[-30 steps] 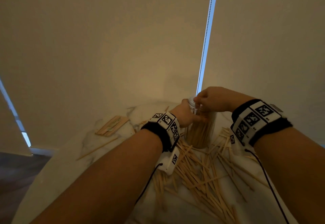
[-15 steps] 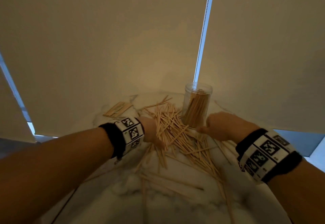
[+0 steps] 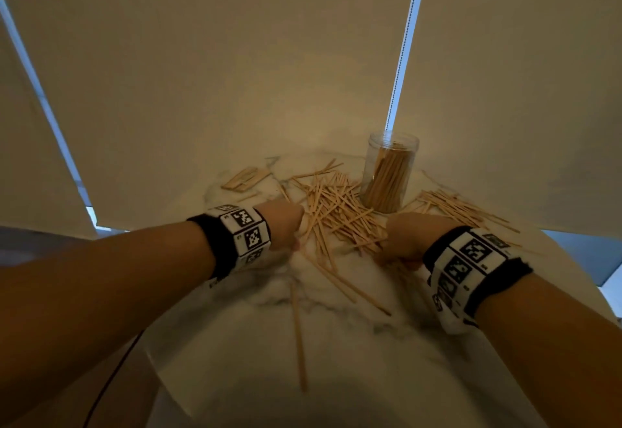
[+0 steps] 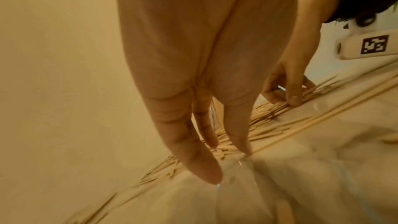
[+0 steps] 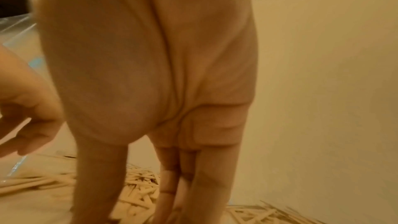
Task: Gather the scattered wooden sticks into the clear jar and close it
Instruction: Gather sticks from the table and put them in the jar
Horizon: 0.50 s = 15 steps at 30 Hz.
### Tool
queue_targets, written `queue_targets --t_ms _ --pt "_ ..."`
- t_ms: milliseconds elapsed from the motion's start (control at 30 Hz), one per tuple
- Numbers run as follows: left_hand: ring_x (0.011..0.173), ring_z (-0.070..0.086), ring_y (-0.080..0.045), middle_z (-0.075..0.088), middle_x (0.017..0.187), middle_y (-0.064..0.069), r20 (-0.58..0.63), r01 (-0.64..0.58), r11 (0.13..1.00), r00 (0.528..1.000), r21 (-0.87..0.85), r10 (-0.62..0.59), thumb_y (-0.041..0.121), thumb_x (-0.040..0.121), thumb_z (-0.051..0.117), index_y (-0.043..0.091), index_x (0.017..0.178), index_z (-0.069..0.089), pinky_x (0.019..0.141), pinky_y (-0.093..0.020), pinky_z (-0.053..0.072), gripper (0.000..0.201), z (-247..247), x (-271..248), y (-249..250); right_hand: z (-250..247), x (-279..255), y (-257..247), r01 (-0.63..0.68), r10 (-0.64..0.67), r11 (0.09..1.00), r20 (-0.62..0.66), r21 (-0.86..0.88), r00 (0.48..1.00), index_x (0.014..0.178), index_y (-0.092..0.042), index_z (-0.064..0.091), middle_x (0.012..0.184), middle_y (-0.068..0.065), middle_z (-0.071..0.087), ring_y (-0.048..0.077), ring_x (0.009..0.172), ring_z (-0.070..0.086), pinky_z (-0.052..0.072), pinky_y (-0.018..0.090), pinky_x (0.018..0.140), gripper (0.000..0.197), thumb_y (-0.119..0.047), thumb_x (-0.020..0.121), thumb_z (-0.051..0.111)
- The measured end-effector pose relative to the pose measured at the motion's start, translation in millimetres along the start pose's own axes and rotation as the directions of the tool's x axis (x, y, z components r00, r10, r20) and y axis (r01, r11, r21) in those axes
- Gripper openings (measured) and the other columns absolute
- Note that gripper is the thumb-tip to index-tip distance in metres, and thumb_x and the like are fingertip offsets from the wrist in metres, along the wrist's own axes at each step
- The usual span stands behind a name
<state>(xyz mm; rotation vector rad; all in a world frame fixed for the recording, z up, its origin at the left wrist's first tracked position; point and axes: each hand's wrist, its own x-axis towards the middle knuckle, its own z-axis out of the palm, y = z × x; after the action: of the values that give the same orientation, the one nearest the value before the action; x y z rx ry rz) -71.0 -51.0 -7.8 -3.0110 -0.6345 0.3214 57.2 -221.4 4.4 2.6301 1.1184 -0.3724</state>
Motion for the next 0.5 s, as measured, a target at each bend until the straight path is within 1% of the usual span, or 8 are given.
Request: queue_targets --t_ms 100,167,200,267,333,400,433,500 --pt "0.104 0.063 -0.028 0.067 0.114 -0.012 0.080 0.056 0.996 0.995 0.067 -0.061 0.055 0.085 0.070 0.005 0.118 0.064 0.079 -0.033 0.048 0.060 -4.3 -14.0 -11.1 1.5 4.3 4.2 -0.001 0.002 0.999 -0.010 0.040 1.000 0.067 -0.011 0.061 0.059 0.001 0.059 0.017 0.056 0.055 0.054 0.032 0.071 0.036 -0.039 0.089 0.068" --pt "0.094 0.065 -0.029 0.069 0.097 -0.014 0.169 0.074 0.989 0.981 0.128 -0.095 0.055 0.085 0.070 0.003 0.113 0.068 0.078 -0.035 0.049 0.059 -3.4 -23.0 -20.1 2.2 5.8 5.5 -0.010 0.011 0.997 -0.001 0.073 1.000 0.067 -0.010 0.065 0.058 0.002 0.063 0.020 0.058 0.059 0.057 0.035 0.079 0.035 -0.038 0.087 0.069" --pt "0.084 0.062 -0.027 0.065 0.084 -0.010 0.187 0.069 0.988 0.978 0.141 -0.095 0.051 0.086 0.070 0.003 0.106 0.070 0.076 -0.034 0.049 0.052 -0.3 -26.6 -24.2 1.6 5.9 4.8 -0.011 0.011 0.997 -0.002 0.074 1.000 0.064 -0.010 0.065 0.057 0.001 0.063 0.020 0.058 0.059 0.057 0.036 0.079 0.036 -0.038 0.087 0.069" --pt "0.074 0.057 -0.025 0.055 0.069 -0.006 0.146 0.055 0.986 0.986 0.159 -0.078 0.036 0.092 0.069 0.007 0.082 0.065 0.073 -0.036 0.051 0.030 6.9 -31.2 -28.1 -0.7 5.3 0.9 -0.011 0.011 0.998 -0.006 0.066 1.000 0.059 -0.012 0.062 0.056 0.000 0.061 0.018 0.056 0.058 0.057 0.034 0.079 0.038 -0.035 0.088 0.067" --pt "0.073 0.057 -0.030 0.050 0.069 -0.013 0.091 0.048 0.981 0.994 0.189 -0.066 0.019 0.094 0.060 0.012 0.064 0.045 0.076 -0.040 0.053 0.035 11.3 -32.9 -29.2 -1.8 4.8 -4.7 -0.007 0.007 0.999 0.001 0.048 1.000 0.058 -0.012 0.061 0.056 0.000 0.061 0.017 0.056 0.057 0.057 0.034 0.080 0.036 -0.031 0.089 0.065" --pt "0.066 0.054 -0.032 0.046 0.066 -0.009 0.072 0.051 0.984 0.995 0.170 -0.064 0.018 0.093 0.059 0.009 0.064 0.043 0.067 -0.037 0.050 0.035 11.9 -33.9 -28.2 -0.8 4.7 -9.1 -0.011 0.011 1.000 -0.001 0.014 1.000 0.059 -0.012 0.058 0.060 0.001 0.059 0.017 0.057 0.055 0.057 0.035 0.082 0.033 -0.027 0.088 0.064" --pt "0.060 0.051 -0.030 0.043 0.062 -0.006 0.077 0.065 0.987 0.994 0.150 -0.077 0.020 0.093 0.061 0.006 0.064 0.045 0.060 -0.034 0.044 0.035 12.7 -31.3 -28.3 -0.5 4.8 -11.0 -0.013 0.013 1.000 -0.002 0.001 1.000 0.060 -0.012 0.057 0.061 0.002 0.058 0.017 0.057 0.054 0.057 0.035 0.082 0.032 -0.026 0.088 0.064" --pt "0.053 0.042 -0.021 0.041 0.061 -0.003 0.064 0.087 0.994 0.994 0.068 -0.091 0.024 0.093 0.061 0.006 0.067 0.050 0.054 -0.030 0.037 0.033 12.6 -23.3 -27.0 -0.2 6.0 -13.7 -0.015 0.015 0.999 0.002 -0.033 1.000 0.064 -0.013 0.054 0.066 0.002 0.057 0.016 0.058 0.053 0.056 0.033 0.078 0.030 -0.026 0.089 0.063"
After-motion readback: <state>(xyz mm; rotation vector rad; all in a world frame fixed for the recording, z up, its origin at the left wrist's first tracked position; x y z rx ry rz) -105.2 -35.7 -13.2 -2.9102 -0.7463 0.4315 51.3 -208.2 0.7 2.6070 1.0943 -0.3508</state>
